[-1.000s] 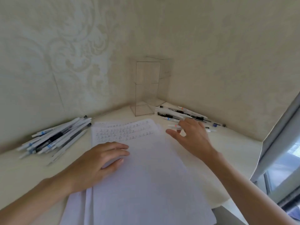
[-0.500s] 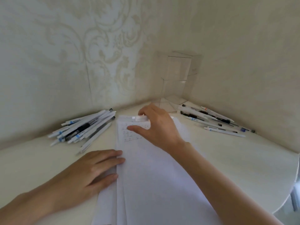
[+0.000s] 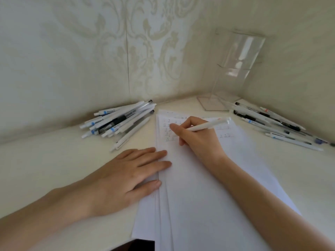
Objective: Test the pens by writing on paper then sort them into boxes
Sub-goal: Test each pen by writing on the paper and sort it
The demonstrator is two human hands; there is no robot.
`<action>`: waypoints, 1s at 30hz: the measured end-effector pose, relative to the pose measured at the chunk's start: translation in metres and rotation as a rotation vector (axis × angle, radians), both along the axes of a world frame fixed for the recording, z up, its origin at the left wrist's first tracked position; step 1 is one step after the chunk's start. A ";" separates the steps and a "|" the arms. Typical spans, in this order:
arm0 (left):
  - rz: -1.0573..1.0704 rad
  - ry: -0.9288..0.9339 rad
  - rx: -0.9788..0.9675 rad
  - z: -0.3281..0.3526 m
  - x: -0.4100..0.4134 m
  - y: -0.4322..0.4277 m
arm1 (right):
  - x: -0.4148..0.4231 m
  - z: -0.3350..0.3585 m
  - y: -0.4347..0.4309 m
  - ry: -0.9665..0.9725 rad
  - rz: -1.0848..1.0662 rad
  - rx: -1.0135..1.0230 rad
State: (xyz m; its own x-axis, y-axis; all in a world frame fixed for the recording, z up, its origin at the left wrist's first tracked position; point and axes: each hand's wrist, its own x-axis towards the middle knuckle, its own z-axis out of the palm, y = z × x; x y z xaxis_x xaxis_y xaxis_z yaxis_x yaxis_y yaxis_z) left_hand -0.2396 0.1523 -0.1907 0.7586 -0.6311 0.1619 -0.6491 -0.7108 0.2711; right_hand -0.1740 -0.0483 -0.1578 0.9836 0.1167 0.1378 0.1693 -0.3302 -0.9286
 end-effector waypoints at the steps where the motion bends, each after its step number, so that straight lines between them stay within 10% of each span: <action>1: 0.003 0.005 0.002 0.001 0.000 -0.001 | 0.003 0.000 0.000 0.014 -0.020 -0.028; 30: 0.046 0.054 0.047 0.006 -0.001 -0.006 | 0.009 -0.007 0.013 -0.115 0.017 -0.102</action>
